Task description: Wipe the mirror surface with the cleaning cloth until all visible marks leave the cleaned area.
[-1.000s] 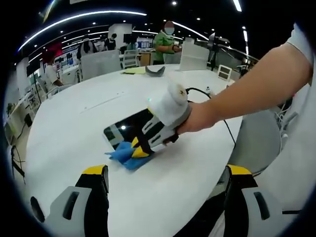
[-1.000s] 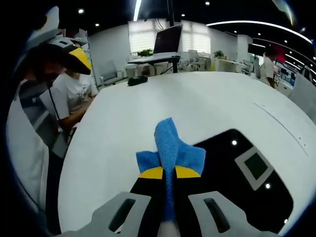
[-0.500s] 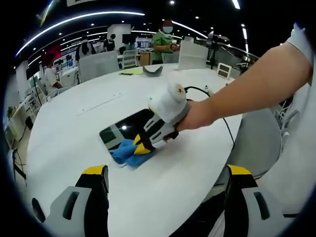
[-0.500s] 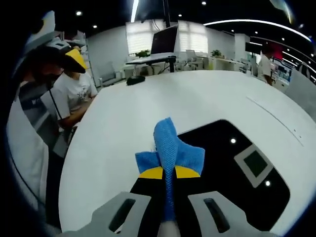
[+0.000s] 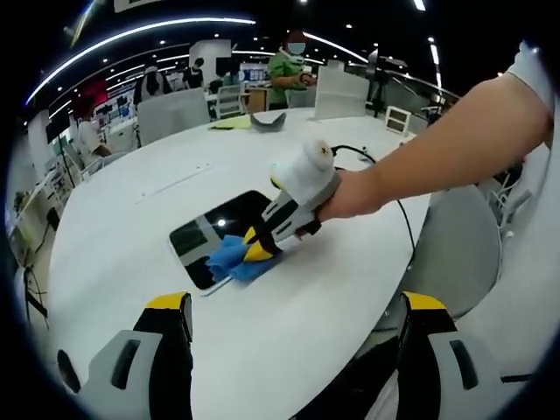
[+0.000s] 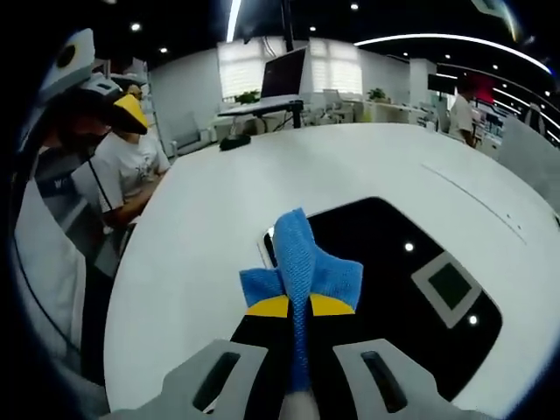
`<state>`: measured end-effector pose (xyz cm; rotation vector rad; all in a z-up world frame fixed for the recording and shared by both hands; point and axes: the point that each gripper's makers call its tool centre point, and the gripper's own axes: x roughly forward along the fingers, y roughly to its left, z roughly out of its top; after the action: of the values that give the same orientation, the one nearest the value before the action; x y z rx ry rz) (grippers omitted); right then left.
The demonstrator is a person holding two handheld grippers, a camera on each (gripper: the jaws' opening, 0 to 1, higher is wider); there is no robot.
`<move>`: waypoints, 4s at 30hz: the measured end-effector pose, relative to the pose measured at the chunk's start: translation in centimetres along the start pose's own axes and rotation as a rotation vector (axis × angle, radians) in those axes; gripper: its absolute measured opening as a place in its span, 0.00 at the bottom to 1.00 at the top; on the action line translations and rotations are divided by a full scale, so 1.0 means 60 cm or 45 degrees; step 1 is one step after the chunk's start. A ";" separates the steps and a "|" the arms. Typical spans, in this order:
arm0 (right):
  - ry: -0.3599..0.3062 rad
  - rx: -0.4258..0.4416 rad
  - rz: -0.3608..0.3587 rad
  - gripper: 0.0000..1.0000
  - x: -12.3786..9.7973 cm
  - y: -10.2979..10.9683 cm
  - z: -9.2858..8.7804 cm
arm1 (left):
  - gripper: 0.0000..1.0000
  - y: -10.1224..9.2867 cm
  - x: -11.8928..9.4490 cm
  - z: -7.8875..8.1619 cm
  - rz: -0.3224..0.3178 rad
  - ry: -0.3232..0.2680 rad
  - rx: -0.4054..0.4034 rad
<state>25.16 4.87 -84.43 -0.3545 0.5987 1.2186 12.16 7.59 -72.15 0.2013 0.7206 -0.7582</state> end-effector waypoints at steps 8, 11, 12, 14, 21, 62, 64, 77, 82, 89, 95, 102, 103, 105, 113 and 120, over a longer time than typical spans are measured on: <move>-0.009 0.023 -0.019 0.01 -0.026 -0.013 -0.018 | 0.99 -0.006 -0.002 0.007 0.026 -0.001 0.000; -0.015 0.035 -0.025 0.01 -0.032 -0.017 -0.023 | 0.99 -0.009 0.001 0.008 0.032 0.002 0.000; -0.017 0.036 -0.026 0.01 -0.034 -0.018 -0.024 | 0.99 -0.012 0.002 0.008 0.033 0.007 0.004; -0.022 0.052 -0.033 0.01 -0.041 -0.022 -0.028 | 0.99 -0.015 0.003 0.008 0.034 0.010 0.011; -0.032 0.072 -0.053 0.01 -0.059 -0.031 -0.041 | 0.99 -0.028 0.007 0.014 0.036 0.022 0.019; -0.099 0.155 -0.165 0.01 -0.137 -0.073 -0.097 | 0.99 -0.091 0.028 0.029 0.051 0.045 0.072; -0.100 0.152 -0.165 0.01 -0.138 -0.073 -0.098 | 0.99 -0.092 0.029 0.029 0.053 0.045 0.068; -0.113 0.261 -0.235 0.01 -0.140 -0.078 -0.101 | 0.99 -0.097 0.042 0.027 0.053 0.053 0.086; -0.118 0.293 -0.326 0.01 -0.140 -0.078 -0.100 | 0.99 -0.096 0.043 0.025 0.051 0.052 0.099; -0.095 0.358 -0.504 0.01 -0.140 -0.080 -0.100 | 0.99 -0.091 0.044 0.023 0.047 0.033 0.072; -0.083 0.410 -0.626 0.01 -0.141 -0.081 -0.102 | 0.99 -0.086 0.042 0.020 0.047 0.033 0.069; -0.037 0.314 -0.725 0.01 -0.140 -0.079 -0.101 | 0.99 -0.075 0.041 0.015 0.051 0.022 0.039; -0.039 0.319 -0.732 0.01 -0.141 -0.080 -0.101 | 0.99 -0.074 0.042 0.014 0.051 0.023 0.039; -0.048 0.334 -0.746 0.01 -0.142 -0.083 -0.102 | 0.99 -0.072 0.043 0.014 0.050 0.022 0.038; -0.055 0.367 -0.760 0.01 -0.143 -0.083 -0.104 | 0.99 -0.058 0.050 0.014 0.032 0.011 0.039; -0.050 0.360 -0.777 0.01 -0.142 -0.084 -0.103 | 0.99 -0.039 0.049 0.010 0.049 -0.020 0.012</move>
<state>26.57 -6.74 -84.50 -0.2459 0.5639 0.5458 12.35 4.01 -73.45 0.2167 0.6967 -0.7258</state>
